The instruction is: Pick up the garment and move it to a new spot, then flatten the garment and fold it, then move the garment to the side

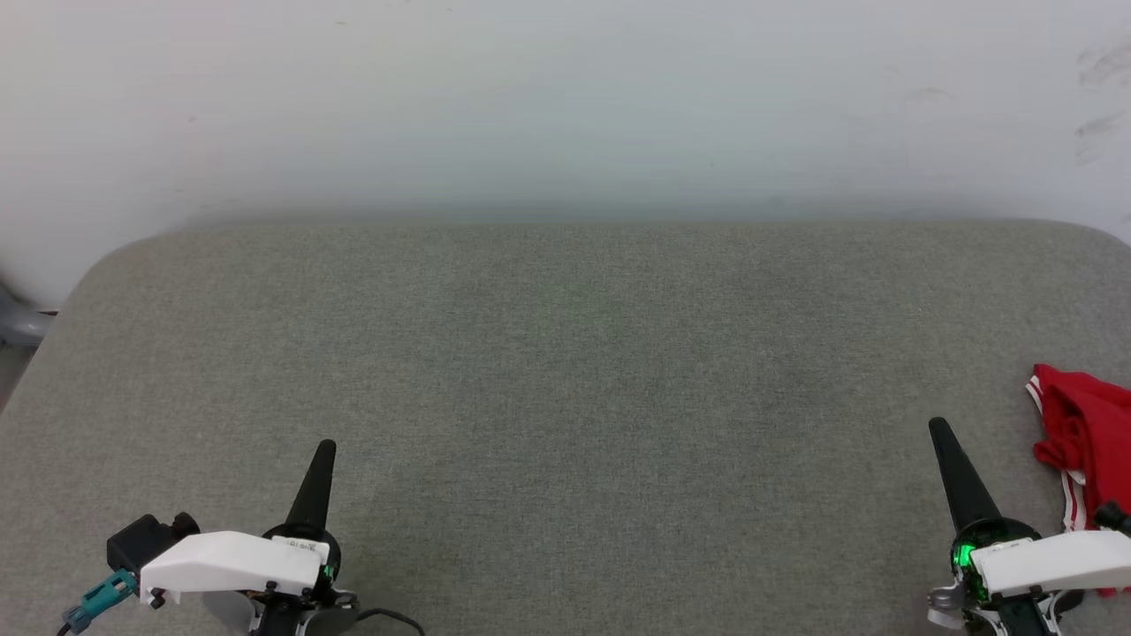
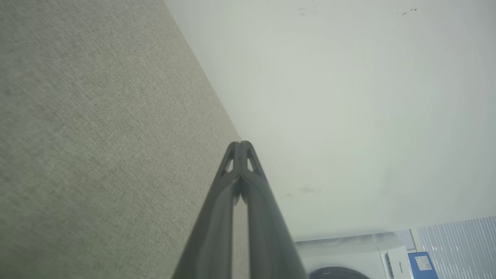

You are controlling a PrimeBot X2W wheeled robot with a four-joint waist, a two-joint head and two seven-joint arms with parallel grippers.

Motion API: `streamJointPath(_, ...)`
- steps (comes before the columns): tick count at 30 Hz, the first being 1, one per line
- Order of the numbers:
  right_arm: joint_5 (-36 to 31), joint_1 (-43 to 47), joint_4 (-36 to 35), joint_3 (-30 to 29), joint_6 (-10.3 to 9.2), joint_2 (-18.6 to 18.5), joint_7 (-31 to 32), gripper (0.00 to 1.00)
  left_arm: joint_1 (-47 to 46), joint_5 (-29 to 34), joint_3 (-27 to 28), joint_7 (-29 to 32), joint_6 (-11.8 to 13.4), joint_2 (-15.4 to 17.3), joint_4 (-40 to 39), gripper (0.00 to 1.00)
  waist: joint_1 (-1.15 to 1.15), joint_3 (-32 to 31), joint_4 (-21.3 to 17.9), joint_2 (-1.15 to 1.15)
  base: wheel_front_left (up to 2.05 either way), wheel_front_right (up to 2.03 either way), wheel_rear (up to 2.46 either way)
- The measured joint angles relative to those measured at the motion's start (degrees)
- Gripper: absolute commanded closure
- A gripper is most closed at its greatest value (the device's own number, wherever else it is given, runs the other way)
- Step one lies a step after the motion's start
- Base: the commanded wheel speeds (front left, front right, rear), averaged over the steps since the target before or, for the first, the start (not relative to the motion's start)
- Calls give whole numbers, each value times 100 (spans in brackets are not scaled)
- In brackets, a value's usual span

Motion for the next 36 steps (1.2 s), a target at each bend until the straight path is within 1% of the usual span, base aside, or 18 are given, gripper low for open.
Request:
streamJointPath(21,1039,-249,315,-23,0,0,69,100,-110,-904,270,278,-157,-149,70,100,0,31,-24,0,0,0,0)
streamJointPath(36,1667,-379,519,-48,0,3,118,100,-164,-1454,443,442,-258,-248,116,100,0,53,-42,0,0,0,0)
